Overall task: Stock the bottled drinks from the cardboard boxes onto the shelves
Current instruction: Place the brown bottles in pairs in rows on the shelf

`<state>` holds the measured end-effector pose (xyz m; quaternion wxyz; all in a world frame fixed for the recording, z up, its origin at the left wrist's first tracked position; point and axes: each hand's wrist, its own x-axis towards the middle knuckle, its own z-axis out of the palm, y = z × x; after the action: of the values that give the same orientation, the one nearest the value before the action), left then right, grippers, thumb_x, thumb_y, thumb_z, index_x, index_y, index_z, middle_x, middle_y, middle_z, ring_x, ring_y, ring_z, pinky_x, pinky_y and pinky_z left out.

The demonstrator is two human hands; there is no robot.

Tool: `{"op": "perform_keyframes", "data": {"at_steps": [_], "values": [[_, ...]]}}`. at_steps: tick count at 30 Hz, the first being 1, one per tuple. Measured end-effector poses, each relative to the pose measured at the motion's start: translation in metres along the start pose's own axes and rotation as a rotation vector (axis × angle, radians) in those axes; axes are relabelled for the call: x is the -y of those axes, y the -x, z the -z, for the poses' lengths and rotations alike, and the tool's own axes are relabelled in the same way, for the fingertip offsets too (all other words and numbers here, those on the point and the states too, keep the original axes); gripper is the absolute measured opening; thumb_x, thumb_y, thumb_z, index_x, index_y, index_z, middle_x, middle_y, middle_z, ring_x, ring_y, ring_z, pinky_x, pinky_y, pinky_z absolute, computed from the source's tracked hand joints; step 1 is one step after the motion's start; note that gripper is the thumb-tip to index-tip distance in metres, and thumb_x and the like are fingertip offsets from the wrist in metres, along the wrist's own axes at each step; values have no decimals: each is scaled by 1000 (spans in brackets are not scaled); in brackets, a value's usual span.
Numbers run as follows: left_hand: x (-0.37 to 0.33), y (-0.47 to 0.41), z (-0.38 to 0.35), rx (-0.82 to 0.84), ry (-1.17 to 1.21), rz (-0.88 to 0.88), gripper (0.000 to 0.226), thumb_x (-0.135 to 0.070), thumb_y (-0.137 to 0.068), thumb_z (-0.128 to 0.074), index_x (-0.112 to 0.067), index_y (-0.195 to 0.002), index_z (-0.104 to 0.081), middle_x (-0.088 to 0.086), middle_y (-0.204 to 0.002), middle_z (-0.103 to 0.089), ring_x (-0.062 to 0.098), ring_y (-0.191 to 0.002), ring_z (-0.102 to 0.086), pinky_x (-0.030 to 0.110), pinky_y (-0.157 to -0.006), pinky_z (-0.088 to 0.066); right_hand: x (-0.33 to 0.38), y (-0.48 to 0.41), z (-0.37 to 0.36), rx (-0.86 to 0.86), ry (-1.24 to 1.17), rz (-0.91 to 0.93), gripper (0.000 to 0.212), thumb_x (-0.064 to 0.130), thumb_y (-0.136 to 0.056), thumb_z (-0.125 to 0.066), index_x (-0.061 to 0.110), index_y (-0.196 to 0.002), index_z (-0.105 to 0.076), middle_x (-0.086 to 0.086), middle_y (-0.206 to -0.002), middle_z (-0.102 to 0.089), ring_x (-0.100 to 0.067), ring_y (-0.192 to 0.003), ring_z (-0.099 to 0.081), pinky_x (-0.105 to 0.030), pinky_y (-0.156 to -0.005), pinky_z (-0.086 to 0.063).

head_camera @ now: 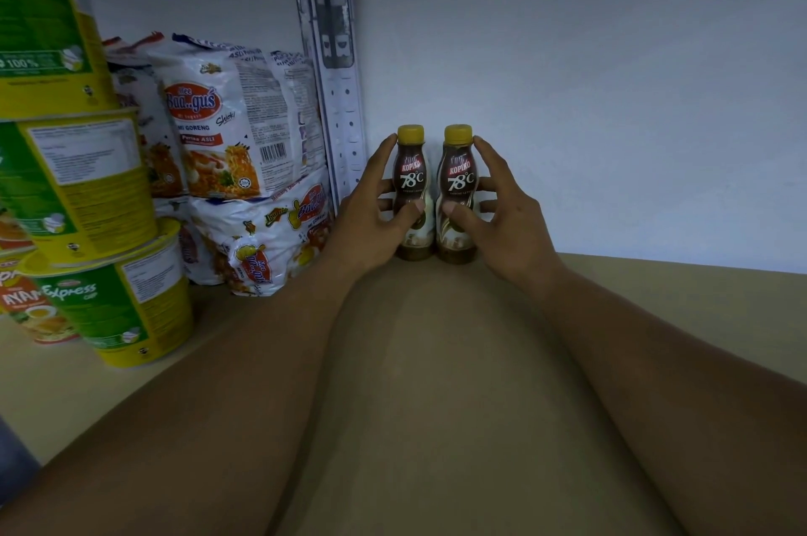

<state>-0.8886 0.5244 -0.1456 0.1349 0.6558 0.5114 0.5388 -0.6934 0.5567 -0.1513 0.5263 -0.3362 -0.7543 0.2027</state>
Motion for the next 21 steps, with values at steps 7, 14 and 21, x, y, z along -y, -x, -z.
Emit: {"op": "perform_keyframes", "data": {"at_steps": [7,14,21], "values": [[0,1,0,7,6,13,86,-21,-97,-71,-50,-158,-18,-3,-150,-52,11,-134,-52,41,-107,-51,-2,1,2,21,0,-8,81,29,-94,-73,47,-156,-24,21,-132,-51,1,-114,-53,-22,-91,-51],[0,2,0,10,12,8,85,-19,-97,-70,-48,-159,-19,-2,-152,-50,12,-136,-51,41,-107,-51,-1,1,2,27,22,-13,82,32,-95,-72,45,-158,-21,6,-150,-51,0,-117,-50,-32,-97,-52],[-1,2,1,12,11,2,84,-20,-98,-69,-48,-159,-18,-4,-153,-49,10,-135,-50,36,-107,-50,-1,1,2,34,32,-18,84,29,-95,-72,43,-159,-20,4,-154,-48,-15,-132,-53,-42,-105,-52]]}}
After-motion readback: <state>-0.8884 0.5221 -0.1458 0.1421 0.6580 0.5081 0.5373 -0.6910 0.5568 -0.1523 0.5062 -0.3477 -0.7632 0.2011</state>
